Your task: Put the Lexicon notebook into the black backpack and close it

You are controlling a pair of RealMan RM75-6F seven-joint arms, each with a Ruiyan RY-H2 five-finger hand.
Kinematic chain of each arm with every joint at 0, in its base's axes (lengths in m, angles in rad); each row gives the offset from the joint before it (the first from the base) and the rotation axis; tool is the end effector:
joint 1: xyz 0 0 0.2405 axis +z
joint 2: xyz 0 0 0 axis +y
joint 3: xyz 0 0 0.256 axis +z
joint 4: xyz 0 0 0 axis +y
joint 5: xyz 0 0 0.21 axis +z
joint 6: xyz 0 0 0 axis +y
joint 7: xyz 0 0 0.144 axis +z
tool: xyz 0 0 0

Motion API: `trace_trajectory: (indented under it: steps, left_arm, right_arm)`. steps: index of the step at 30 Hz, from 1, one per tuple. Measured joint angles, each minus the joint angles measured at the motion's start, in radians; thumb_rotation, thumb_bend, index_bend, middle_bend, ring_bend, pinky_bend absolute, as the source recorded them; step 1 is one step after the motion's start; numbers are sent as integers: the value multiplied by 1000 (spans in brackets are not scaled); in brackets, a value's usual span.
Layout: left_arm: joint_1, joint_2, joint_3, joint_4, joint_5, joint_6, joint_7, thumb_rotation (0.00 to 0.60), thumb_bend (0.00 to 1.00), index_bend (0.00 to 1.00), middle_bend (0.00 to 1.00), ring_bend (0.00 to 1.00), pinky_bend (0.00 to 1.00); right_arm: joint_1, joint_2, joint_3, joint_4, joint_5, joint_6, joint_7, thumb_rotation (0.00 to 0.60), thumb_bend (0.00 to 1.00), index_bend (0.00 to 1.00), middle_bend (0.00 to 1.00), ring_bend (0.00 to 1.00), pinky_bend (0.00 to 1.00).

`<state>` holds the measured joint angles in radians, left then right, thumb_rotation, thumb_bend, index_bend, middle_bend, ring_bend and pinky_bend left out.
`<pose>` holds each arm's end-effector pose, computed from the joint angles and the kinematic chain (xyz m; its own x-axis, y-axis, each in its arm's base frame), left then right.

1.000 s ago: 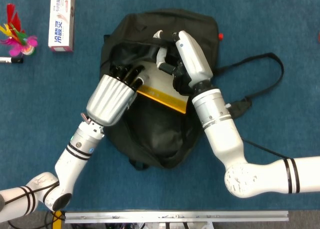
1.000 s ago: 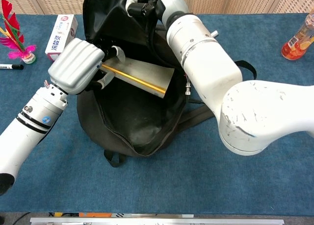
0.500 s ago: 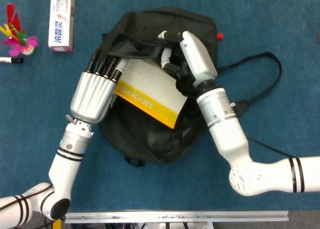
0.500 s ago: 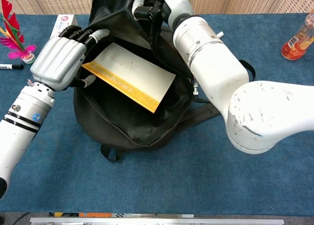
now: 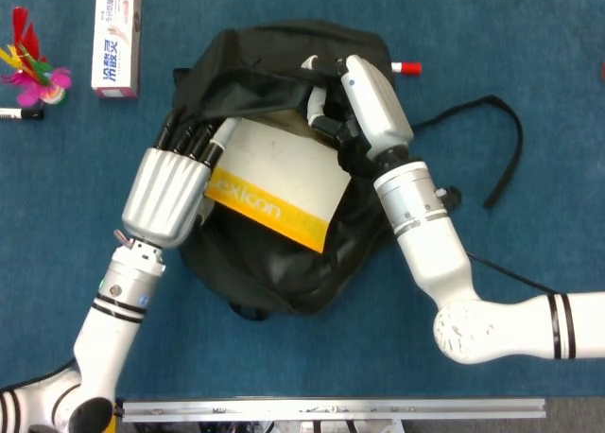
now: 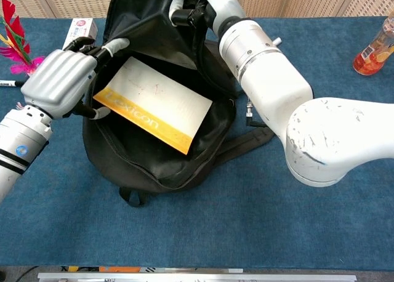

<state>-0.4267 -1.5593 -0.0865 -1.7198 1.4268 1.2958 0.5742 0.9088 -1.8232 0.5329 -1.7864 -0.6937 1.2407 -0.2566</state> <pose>-0.1543 0.2439 0.0067 0.4485 0.0454 0.8926 0.8371 -0.3714 -0.4018 0.0174 -0.3255 -0.0202 -0.3918 -0.3323 0.8580 -0.8898 -0.1001 -0.4451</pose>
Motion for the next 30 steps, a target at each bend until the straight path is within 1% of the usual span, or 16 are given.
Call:
trace_trajectory:
  steps: [2,6,11,14,18,21,25,30]
  left_arm:
    - [-2,28,9,-47,-26,-38,-13,600,126,0,0,0,91]
    - [-12,72,21,-93,-45,-77,-22,600,125,0,0,0,91]
    - [-21,86,27,-133,-59,-92,7,600,125,0,0,0,91]
    - [-32,69,30,-122,-57,-100,36,600,126,0,0,0,91]
    - [-37,40,23,-97,-46,-81,64,600,125,0,0,0,91]
    - [-35,44,17,-100,-49,-62,81,600,126,0,0,0,91]
    - [-27,86,11,-125,-60,-51,68,600,126,0,0,0,91]
    - [0,162,-3,-143,-71,-9,17,600,126,0,0,0,91]
  right_arm:
    - [1,-2,-7,6,-6,1,-5,600,816,656,622,605,869]
    - [0,2,-8,7,-8,0,-8,600,814,656,622,605,869]
    - [-2,8,-8,3,-4,-8,-7,600,811,656,622,605,869]
    - [-2,6,-14,0,-4,-11,-7,600,810,656,622,605,869]
    - [-5,11,-16,-2,-7,-7,-11,600,809,655,622,605,869]
    - [-10,23,-16,-7,-7,-10,-10,600,804,656,622,605,869]
    - [-18,36,-26,-16,-13,-22,-6,600,801,656,621,605,870]
    - [-28,60,-48,-34,-29,-42,-3,600,800,656,615,600,869]
